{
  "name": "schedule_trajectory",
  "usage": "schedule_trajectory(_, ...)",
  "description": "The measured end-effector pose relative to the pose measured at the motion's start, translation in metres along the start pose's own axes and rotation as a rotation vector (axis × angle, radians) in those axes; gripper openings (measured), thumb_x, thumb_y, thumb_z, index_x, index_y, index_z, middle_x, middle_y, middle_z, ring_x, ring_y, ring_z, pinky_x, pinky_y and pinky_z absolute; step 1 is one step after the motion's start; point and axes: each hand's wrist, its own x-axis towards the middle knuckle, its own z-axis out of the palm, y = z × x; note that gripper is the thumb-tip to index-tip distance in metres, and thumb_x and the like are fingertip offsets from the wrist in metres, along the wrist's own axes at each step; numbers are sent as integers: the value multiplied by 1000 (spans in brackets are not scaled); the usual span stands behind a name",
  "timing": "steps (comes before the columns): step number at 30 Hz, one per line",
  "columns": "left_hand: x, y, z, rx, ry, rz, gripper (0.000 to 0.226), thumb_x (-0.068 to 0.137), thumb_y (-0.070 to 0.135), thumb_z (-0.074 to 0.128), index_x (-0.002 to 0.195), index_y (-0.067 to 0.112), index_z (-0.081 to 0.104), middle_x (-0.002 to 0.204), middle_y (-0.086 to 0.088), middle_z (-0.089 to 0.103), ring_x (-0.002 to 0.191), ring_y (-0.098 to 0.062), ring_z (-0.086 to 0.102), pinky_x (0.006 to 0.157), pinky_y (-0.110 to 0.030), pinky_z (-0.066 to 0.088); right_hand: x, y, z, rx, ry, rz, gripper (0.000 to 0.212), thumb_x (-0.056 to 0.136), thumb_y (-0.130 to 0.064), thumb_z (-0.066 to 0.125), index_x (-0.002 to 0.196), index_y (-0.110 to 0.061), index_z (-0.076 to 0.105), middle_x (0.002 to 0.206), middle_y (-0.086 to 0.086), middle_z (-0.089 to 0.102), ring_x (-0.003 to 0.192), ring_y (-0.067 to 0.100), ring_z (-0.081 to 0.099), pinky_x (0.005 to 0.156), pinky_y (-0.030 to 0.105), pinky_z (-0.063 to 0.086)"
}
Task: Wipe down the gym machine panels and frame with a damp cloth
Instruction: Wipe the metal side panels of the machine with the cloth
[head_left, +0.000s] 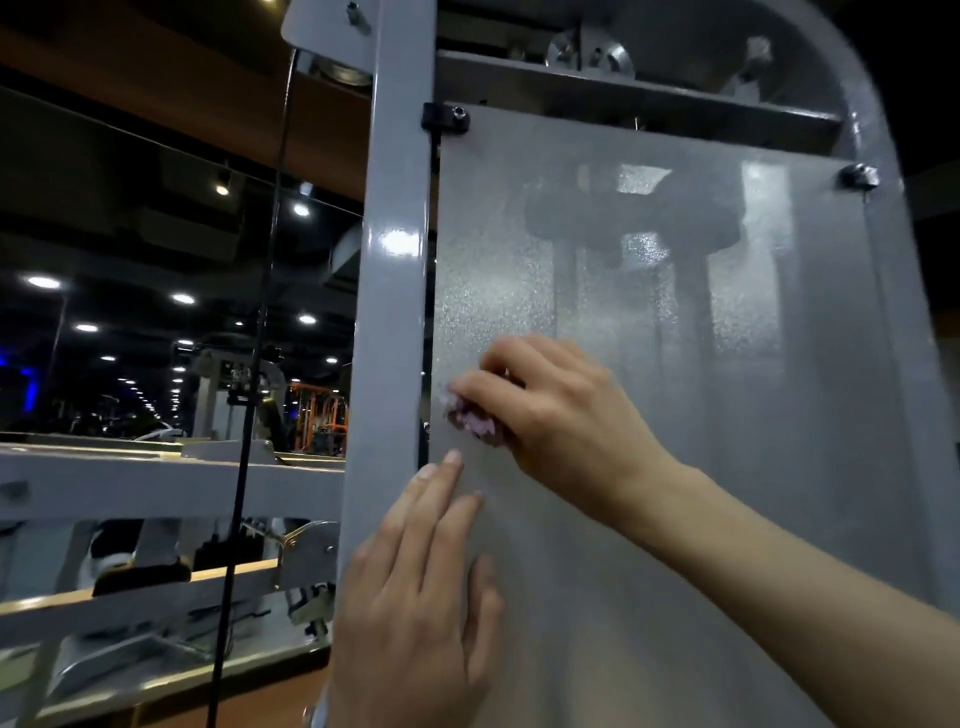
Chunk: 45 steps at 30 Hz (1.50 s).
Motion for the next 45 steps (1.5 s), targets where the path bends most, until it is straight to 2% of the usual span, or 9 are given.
schedule_trajectory(6, -1, -1, 0, 47, -66, 4, 41, 95, 30, 49, 129, 15, 67, 161, -1, 45, 148, -20, 42, 109, -31, 33, 62, 32, -1, -18, 70, 155, 12, 92, -18, 62, 97, -12, 71, 91, 9, 60, 76, 30, 56, 64, 38, 45)
schedule_trajectory(12, -3, -2, -1, 51, -33, 9, 48, 93, 30, 50, 136, 12, 64, 155, -7, 52, 146, -22, 43, 111, -35, 34, -18, -22, -6, 78, -73, -16, 19, 102, -19, 53, 97, -16, 72, 89, 4, 61, 77, 26, 53, 65, 38, 40)
schedule_trajectory(16, -3, -1, -2, 70, -66, 24, 42, 94, 31, 51, 130, 15, 67, 157, -5, 50, 147, -21, 43, 110, -35, 35, 0, -5, -3, -12, -73, -81, 18, 97, -19, 55, 97, -19, 72, 90, 3, 62, 76, 25, 54, 64, 38, 39)
schedule_trajectory(22, -5, -3, -1, 78, -87, 25, 39, 95, 30, 50, 131, 19, 62, 161, 0, 44, 149, -20, 40, 112, -32, 32, 53, 17, 4, -45, 41, 132, 13, 93, -21, 62, 97, -16, 72, 95, 9, 61, 81, 31, 55, 65, 42, 45)
schedule_trajectory(30, -5, 0, 1, 95, -53, 24, 42, 94, 31, 51, 130, 15, 67, 155, -6, 52, 146, -22, 43, 115, -29, 27, -7, -4, 0, -55, -35, -20, 21, 101, -25, 53, 96, -18, 72, 87, 3, 61, 72, 26, 53, 63, 38, 35)
schedule_trajectory(35, -5, 0, 0, 98, -45, 31, 43, 95, 31, 51, 131, 15, 68, 158, -3, 49, 146, -22, 44, 117, -24, 22, 22, 30, -9, -110, 12, 287, 10, 84, -18, 61, 94, -17, 63, 74, -1, 65, 63, 31, 61, 60, 33, 28)
schedule_trajectory(38, -4, 0, 0, 102, -54, 34, 44, 95, 31, 49, 131, 14, 68, 158, -4, 49, 146, -23, 43, 119, -25, 21, 26, 19, -5, -95, 112, 446, 15, 79, -12, 72, 90, -14, 61, 66, -1, 67, 56, 32, 61, 58, 30, 30)
schedule_trajectory(42, -5, 0, 1, 110, -47, 40, 47, 95, 31, 48, 134, 12, 67, 158, -6, 49, 145, -23, 42, 110, -36, 33, 31, -13, 8, -73, 90, 227, 19, 76, -13, 78, 88, -15, 64, 63, -1, 66, 53, 29, 62, 56, 29, 28)
schedule_trajectory(45, -5, -2, 2, 114, -31, 56, 50, 95, 31, 47, 137, 11, 65, 157, -7, 49, 145, -24, 43, 109, -38, 34, 19, 10, -3, -113, 85, 266, 22, 73, -13, 79, 90, -14, 64, 62, -1, 66, 52, 30, 61, 57, 28, 28)
